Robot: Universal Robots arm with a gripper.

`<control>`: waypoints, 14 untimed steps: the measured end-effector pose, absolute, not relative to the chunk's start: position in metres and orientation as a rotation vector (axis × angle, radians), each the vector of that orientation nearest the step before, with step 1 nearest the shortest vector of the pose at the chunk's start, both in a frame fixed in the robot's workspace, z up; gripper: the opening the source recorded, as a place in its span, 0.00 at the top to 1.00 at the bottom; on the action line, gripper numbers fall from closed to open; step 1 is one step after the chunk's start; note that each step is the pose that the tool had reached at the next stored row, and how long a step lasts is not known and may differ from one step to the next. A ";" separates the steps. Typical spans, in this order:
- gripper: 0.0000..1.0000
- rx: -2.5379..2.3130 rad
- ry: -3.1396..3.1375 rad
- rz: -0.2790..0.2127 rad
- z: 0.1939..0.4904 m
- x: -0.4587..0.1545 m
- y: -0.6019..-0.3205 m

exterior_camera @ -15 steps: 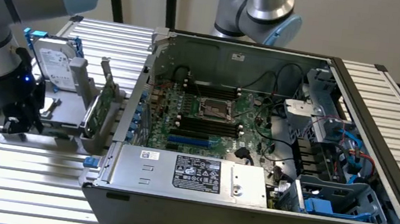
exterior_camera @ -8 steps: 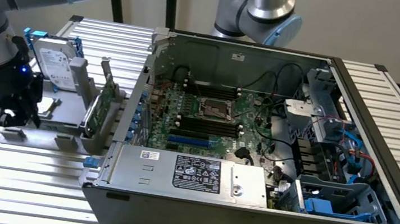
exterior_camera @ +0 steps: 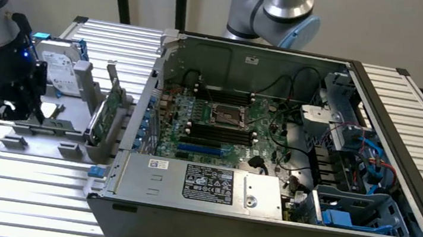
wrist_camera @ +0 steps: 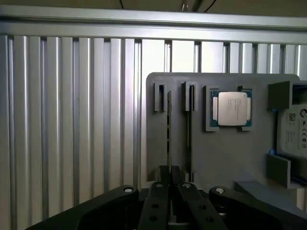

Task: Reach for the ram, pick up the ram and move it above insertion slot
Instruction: 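Pick up the ram and move it above insertion slot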

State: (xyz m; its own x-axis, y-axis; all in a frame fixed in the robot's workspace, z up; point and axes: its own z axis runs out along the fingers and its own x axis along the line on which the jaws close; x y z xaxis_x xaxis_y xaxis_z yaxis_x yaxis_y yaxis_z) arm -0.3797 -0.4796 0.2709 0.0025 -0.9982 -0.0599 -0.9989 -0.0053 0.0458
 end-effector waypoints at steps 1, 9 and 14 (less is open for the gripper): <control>0.86 -2.217 2.209 0.117 0.275 -0.377 -0.480; 0.86 -2.218 2.209 0.118 0.312 -0.354 -0.480; 0.86 -2.218 2.209 0.118 0.335 -0.338 -0.479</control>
